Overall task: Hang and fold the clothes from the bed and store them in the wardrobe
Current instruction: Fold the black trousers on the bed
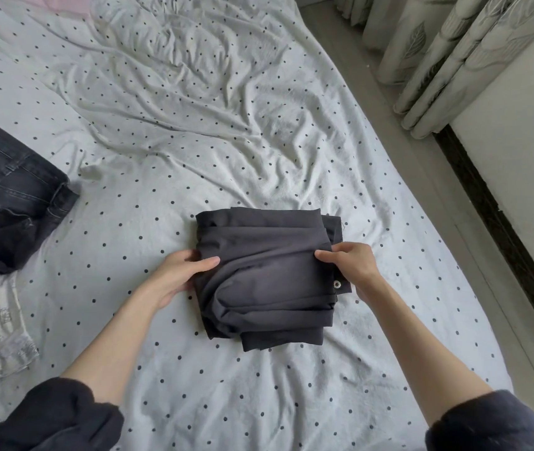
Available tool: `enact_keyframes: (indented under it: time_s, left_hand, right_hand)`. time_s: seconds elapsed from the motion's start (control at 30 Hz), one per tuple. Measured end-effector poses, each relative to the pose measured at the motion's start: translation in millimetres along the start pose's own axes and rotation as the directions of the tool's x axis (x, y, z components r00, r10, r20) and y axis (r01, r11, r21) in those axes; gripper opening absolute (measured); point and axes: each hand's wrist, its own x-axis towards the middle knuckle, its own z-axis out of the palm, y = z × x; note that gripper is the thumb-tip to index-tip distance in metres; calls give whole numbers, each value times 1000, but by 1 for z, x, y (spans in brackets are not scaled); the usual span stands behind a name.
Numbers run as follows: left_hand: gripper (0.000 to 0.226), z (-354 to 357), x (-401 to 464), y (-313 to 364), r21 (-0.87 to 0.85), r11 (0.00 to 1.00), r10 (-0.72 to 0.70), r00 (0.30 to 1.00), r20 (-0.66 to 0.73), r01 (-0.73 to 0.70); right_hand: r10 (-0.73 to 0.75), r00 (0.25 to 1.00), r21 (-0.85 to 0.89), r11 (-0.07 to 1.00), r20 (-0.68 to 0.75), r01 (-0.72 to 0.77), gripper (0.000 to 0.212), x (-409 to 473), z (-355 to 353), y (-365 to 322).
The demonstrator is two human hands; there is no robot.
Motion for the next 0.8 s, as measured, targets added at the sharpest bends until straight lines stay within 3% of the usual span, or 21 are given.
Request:
enact_keyframes:
  time_s: [0.1, 0.33, 0.5, 0.8]
  left_hand:
    - [31, -14, 3, -4, -71, 997, -27, 993, 115, 35]
    - [21, -9, 5, -1, -72, 997, 16, 997, 74, -11]
    - [18, -15, -16, -3, -40, 995, 96, 988, 124, -92]
    - [42, -12, -92, 8, 9, 966, 233, 880, 413, -260]
  right_hand:
    - [-2, 999, 5, 1000, 43, 2, 20, 5, 0, 1]
    - [-7, 999, 102, 995, 51, 1, 29, 1, -4, -1]
    - [-55, 998, 131, 990, -2, 55, 33, -37, -9, 0]
    - [-106, 953, 204, 964, -285, 169, 24, -203, -26, 26]
